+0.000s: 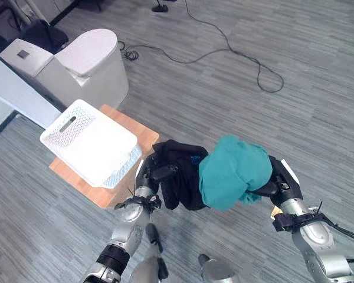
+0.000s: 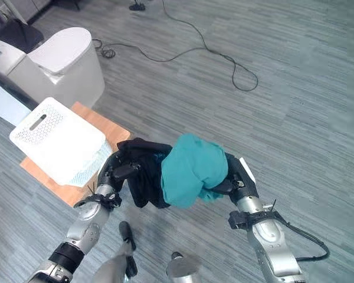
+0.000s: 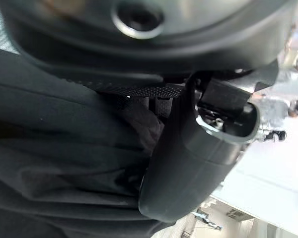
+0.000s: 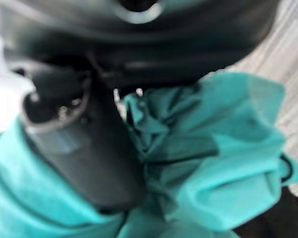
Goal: Pick up bed clothes into laundry basket.
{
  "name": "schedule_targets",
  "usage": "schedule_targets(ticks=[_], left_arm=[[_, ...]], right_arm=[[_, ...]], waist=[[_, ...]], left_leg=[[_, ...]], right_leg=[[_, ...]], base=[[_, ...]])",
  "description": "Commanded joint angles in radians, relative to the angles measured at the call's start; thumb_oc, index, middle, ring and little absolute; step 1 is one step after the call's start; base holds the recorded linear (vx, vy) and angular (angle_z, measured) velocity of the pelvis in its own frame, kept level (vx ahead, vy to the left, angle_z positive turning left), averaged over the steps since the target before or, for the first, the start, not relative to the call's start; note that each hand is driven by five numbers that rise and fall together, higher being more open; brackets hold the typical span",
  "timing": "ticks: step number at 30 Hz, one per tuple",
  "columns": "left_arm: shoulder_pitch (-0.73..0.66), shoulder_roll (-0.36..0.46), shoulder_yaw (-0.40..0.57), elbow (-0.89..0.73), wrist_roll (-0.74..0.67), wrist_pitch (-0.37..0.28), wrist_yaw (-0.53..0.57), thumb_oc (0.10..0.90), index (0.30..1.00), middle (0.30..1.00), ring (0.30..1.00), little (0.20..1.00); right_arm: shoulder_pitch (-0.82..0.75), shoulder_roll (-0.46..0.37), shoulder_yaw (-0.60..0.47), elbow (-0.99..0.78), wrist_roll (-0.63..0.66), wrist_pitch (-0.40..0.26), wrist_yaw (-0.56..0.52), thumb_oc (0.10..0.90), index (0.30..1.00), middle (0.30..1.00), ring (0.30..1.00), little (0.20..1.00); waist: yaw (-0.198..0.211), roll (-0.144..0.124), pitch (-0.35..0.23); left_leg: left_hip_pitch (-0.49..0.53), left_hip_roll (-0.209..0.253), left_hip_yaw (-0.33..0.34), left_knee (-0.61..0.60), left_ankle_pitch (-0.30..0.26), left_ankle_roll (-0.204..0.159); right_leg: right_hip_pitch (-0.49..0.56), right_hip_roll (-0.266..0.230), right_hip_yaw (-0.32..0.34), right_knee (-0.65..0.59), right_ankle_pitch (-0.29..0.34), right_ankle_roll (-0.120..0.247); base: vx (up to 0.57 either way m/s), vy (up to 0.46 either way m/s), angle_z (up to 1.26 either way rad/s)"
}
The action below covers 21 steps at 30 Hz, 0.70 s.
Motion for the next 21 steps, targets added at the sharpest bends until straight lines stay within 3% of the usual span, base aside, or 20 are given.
schedule_targets(ticks=[1,4,5,6,7,8,9,13,18,21], left_arm=[[-0.119,0.034,0.074,-0.145,0.001,-0.139,0.001,0.400,0.300,0.300,0.300,0.300],[-0.135,0.091,0.095,-0.158,0.023,-0.142,0.016,0.400,0.300,0.300,0.300,0.300],[-0.161,0.114,0.111,-0.165,0.030,-0.148,0.018,0.400,0.300,0.300,0.300,0.300],[-0.162,0.115,0.112,-0.164,0.030,-0.148,0.017,0.400,0.300,0.300,0.300,0.300],[-0.179,0.123,0.106,-0.171,0.038,-0.148,0.012,0.400,0.300,0.300,0.300,0.300],[-0.180,0.123,0.106,-0.170,0.038,-0.147,0.012,0.400,0.300,0.300,0.300,0.300],[-0.204,0.140,0.087,-0.186,0.061,-0.143,0.005,0.400,0.300,0.300,0.300,0.300],[-0.183,0.161,0.084,-0.244,0.011,-0.138,-0.088,0.400,0.300,0.300,0.300,0.300],[-0.138,0.269,0.040,-0.298,-0.134,-0.084,-0.241,0.400,0.300,0.300,0.300,0.300],[-0.126,0.286,0.044,-0.306,-0.154,-0.080,-0.258,0.400,0.300,0.300,0.300,0.300]], right_arm=[[-0.135,-0.023,0.023,-0.106,-0.032,-0.094,0.026,0.400,0.300,0.300,0.300,0.300],[-0.158,-0.011,0.053,-0.104,-0.057,-0.091,0.021,0.400,0.300,0.300,0.300,0.300],[-0.167,-0.004,0.046,-0.102,-0.054,-0.091,0.022,0.400,0.300,0.300,0.300,0.300],[-0.169,-0.004,0.047,-0.101,-0.054,-0.091,0.022,0.400,0.300,0.300,0.300,0.300],[-0.161,0.003,0.036,-0.096,-0.042,-0.093,0.020,0.400,0.300,0.300,0.300,0.300],[-0.161,0.003,0.035,-0.096,-0.042,-0.094,0.020,0.400,0.300,0.300,0.300,0.300],[-0.128,0.017,0.020,-0.089,-0.016,-0.106,0.023,0.400,0.300,0.300,0.300,0.300],[-0.145,0.002,0.026,-0.089,-0.009,-0.094,0.042,0.400,0.300,0.300,0.300,0.300],[-0.186,-0.045,0.025,-0.059,-0.007,-0.081,0.060,0.400,0.300,0.300,0.300,0.300],[-0.195,-0.052,0.035,-0.058,-0.011,-0.081,0.064,0.400,0.300,0.300,0.300,0.300]], waist=[[0.025,-0.030,-0.102],[0.023,-0.016,-0.090],[0.003,-0.003,-0.085],[0.004,-0.001,-0.086],[-0.003,-0.001,-0.082],[-0.006,0.000,-0.082],[-0.009,0.003,-0.084],[0.008,0.000,-0.077],[0.014,0.046,-0.109],[0.012,0.050,-0.110]], left_leg=[[0.072,0.047,0.087,0.061,-0.233,-0.189],[0.150,0.041,0.126,0.001,-0.254,-0.174],[0.197,0.019,0.137,-0.039,-0.273,-0.174],[0.194,0.021,0.138,-0.039,-0.273,-0.174],[0.208,0.010,0.132,-0.041,-0.279,-0.174],[0.208,0.010,0.128,-0.040,-0.282,-0.173],[0.224,-0.015,0.082,-0.039,-0.295,-0.164],[0.228,-0.015,0.074,-0.043,-0.289,-0.173],[0.200,-0.023,0.062,-0.043,-0.280,-0.173],[0.202,-0.025,0.064,-0.043,-0.282,-0.174]], right_leg=[[-0.013,-0.315,-0.027,-0.164,0.357,0.045],[-0.108,-0.288,0.000,-0.103,0.425,0.060],[-0.192,-0.222,0.008,-0.213,0.372,0.065],[-0.194,-0.221,0.009,-0.218,0.375,0.065],[-0.238,-0.175,-0.003,-0.302,0.325,0.055],[-0.234,-0.177,-0.007,-0.305,0.323,0.055],[-0.203,-0.187,-0.026,-0.348,0.296,0.038],[-0.194,-0.186,-0.055,-0.368,0.316,0.034],[-0.139,-0.204,-0.085,-0.428,0.295,0.020],[-0.137,-0.203,-0.081,-0.423,0.290,0.019]], base=[[0.92,0.370,0.45],[0.44,0.133,-1.02],[0.50,0.161,-0.91],[0.40,0.091,-0.80],[0.12,0.008,-0.61],[0.25,-0.010,-0.17],[0.13,-0.021,0.20],[0.03,-0.066,0.85],[0.05,-0.015,0.34],[0.01,0.006,-0.03]])
